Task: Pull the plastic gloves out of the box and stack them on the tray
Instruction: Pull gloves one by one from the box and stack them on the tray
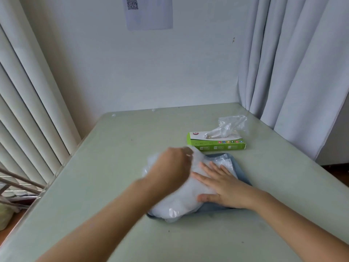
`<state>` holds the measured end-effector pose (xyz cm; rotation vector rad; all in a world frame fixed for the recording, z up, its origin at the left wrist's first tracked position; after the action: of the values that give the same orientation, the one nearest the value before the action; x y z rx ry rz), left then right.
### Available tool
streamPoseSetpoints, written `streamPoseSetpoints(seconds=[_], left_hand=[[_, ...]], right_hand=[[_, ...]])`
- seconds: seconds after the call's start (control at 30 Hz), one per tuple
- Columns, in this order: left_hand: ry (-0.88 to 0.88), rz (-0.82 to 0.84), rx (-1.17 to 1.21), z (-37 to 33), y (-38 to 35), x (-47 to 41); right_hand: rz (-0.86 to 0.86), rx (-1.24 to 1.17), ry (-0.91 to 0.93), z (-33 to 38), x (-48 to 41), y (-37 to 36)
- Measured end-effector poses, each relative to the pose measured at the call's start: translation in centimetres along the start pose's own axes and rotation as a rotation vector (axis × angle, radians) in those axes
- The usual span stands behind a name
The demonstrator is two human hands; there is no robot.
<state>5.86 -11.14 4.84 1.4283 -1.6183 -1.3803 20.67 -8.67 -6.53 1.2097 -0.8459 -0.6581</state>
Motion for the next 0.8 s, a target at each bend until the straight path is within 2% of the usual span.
streamPoseSetpoints(seconds=[0.07,0.13,0.23,0.33,0.5,0.7,0.77,0.8], left_hand=[[-0.073,0.120,0.099,-3.8,-3.2,1.3],[-0.071,0.198,0.166,-5.2,-5.8,1.7],[-0.009,0.309,0.194,-4.3,-9.2,0.8],[0.105,0.308,0.252,-2.1,-10.8,-0.1],[0.025,0.358,-0.168,1.5,-11.4,-0.1],[0.158,0.328,-0.178,5.2,-10.3,0.9],[0.169,0.367,-0.185,5.8,-10.0,1.1],[0.160,0.388,-0.187,5.8,-9.8,1.0]], right_hand=[[-0.031,0.016,0.001,-0.2,-0.2,-0.1],[-0.050,-0.003,-0.002,-0.3,-0.3,-0.2],[-0.006,0.042,-0.001,-0.4,-0.1,-0.5],[-0.029,0.057,-0.042,-0.4,-0.1,-0.4],[-0.004,-0.029,-0.133,-1.0,0.5,-0.2],[0.030,-0.044,-0.209,-1.4,2.0,1.0],[-0.096,-0.105,-0.166,-1.9,1.7,2.6],[-0.273,-0.216,-0.188,-3.0,1.4,4.0]])
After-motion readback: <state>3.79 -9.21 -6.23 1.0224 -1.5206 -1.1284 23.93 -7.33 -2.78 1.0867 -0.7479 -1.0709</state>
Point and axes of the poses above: each hand's wrist, its own x-axis away from the middle knuckle, its own y-axis out of the back of the hand, z = x × y, the point moved 5 cm from there along -x, towards the middle knuckle, and after that the axes turned 1 degree about y, right-handed, at the moved point
